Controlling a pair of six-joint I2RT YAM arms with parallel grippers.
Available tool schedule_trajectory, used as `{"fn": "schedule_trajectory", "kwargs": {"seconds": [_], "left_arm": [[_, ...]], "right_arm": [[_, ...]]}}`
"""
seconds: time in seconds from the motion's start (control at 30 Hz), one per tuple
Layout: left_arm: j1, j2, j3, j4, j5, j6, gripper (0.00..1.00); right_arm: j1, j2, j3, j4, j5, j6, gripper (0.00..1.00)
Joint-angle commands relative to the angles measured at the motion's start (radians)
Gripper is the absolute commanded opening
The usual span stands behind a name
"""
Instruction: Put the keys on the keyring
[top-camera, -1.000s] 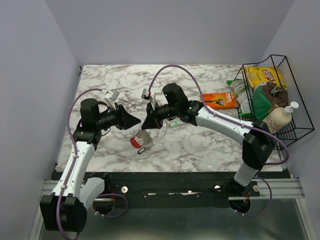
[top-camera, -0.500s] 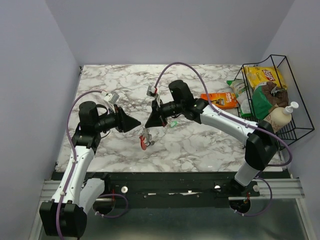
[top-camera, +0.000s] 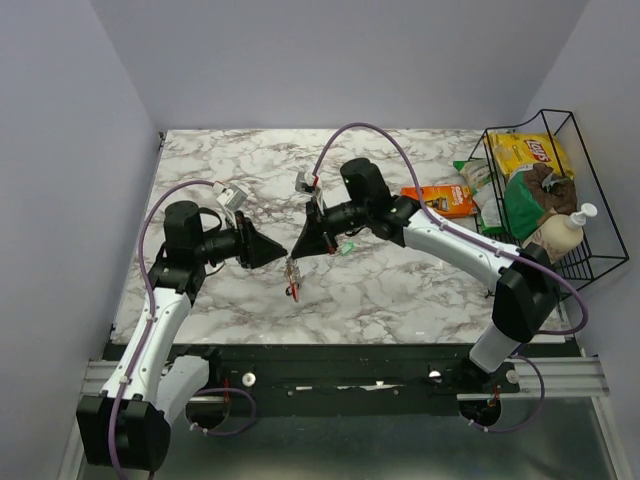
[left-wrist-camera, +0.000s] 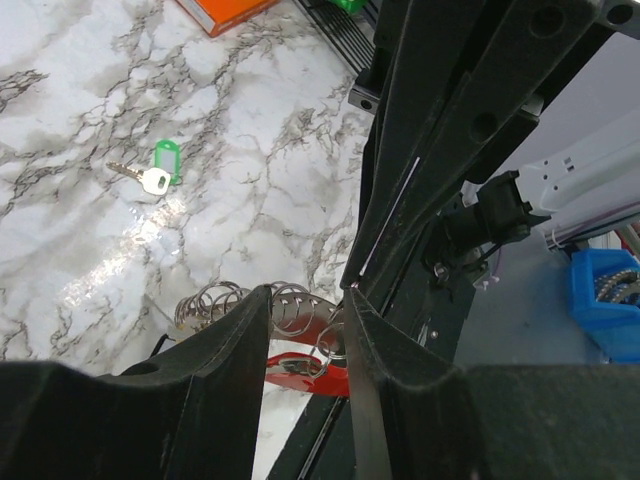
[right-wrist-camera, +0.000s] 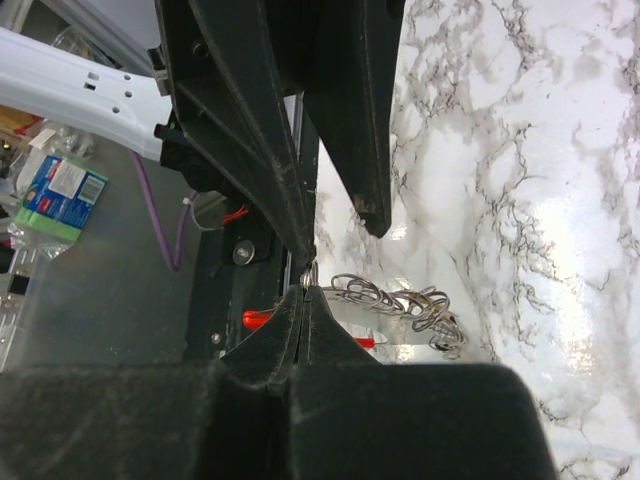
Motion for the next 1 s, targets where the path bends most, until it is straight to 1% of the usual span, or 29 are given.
{"fn": "schedule_trajectory", "kwargs": {"seconds": [0.0, 0.4, 0.63, 0.93, 0.97], "left_arm": [[-0.030, 0.002, 0.011, 0.020, 0.038, 0.007, 0.43], [-0.056, 0.001, -0.003, 0.018, 0.049, 0.012, 0.42], [-0.069, 0.018, 0.000, -0.011, 0.039, 0.035, 0.41], [-0.093, 0.030, 0.003, 0.052, 0.035, 0.000, 0.28], [-0.096, 0.033, 0.003, 0.055, 0.035, -0.005, 0.24]], "right_arm": [[-0.004, -0.031, 0.017, 0.027, -0.046, 0.013, 0.01], [-0.014, -0.039, 0.018, 0.027, -0.058, 0.017, 0.01], [-0.017, -0.036, 0.024, 0.027, -0.069, 0.020, 0.01], [-0.018, -0.033, 0.023, 0.028, -0.075, 0.023, 0.01], [-0.018, -0.033, 0.023, 0.028, -0.073, 0.025, 0.01]]}}
